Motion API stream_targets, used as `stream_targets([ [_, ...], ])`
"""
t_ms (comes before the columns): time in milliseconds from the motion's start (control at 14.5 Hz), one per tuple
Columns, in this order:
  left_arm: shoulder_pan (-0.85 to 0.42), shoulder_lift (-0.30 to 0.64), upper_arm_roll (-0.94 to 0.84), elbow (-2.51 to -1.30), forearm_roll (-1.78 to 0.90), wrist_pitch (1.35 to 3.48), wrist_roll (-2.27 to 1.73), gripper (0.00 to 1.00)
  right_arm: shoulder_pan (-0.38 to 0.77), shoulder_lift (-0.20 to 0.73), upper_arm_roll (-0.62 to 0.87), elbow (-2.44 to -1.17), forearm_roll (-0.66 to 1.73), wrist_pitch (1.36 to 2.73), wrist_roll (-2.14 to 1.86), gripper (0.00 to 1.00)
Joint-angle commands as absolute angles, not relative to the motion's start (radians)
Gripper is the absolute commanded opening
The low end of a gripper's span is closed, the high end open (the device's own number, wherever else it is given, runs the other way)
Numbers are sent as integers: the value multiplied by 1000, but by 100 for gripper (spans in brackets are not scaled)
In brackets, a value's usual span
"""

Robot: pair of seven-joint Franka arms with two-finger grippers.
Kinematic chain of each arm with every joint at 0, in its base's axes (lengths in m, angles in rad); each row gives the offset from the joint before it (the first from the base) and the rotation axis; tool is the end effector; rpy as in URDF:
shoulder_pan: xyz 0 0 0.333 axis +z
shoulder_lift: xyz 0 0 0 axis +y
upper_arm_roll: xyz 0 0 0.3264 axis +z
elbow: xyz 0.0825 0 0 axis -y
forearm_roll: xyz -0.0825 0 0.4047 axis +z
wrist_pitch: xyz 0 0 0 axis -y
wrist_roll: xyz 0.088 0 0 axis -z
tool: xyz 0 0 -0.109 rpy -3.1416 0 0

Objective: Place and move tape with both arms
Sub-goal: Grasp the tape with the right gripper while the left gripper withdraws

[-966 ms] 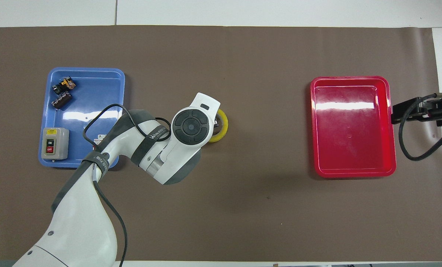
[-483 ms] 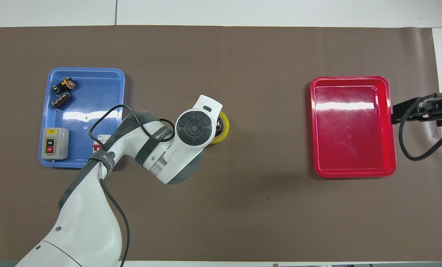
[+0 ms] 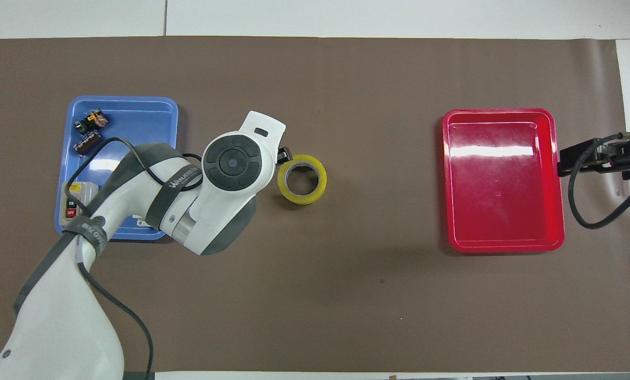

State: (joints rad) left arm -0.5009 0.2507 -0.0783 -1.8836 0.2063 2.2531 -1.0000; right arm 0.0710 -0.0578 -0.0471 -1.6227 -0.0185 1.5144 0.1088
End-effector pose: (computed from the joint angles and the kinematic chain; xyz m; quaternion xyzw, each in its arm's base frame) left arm 0.5467 -0.3473 0.3854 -0.9840 -0.1506 -0.0948 0.0096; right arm 0.5500 0.0103 0.6352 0.9987 -0.0426 -0.0247 0.0095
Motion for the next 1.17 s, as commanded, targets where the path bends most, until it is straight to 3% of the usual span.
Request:
stream_targets([
  [0,-428,171,-81,-1904,206,2200,-901,100,72,-66,-40,-1635,2,1522,100,100],
  [276,-295,85,-81,-1899,77,2122,-650,100,121,-45,-35,-1674,27,1627,92,100],
  [828,-31,25,-72,-1757,-37,1872,-203,100,399,288,-20,-1632,78,2029,234,100],
  [1103,35,25,-69,-1683,-37,1754,-91,100,510,501,-17,-1490,66,2092,423,100],
])
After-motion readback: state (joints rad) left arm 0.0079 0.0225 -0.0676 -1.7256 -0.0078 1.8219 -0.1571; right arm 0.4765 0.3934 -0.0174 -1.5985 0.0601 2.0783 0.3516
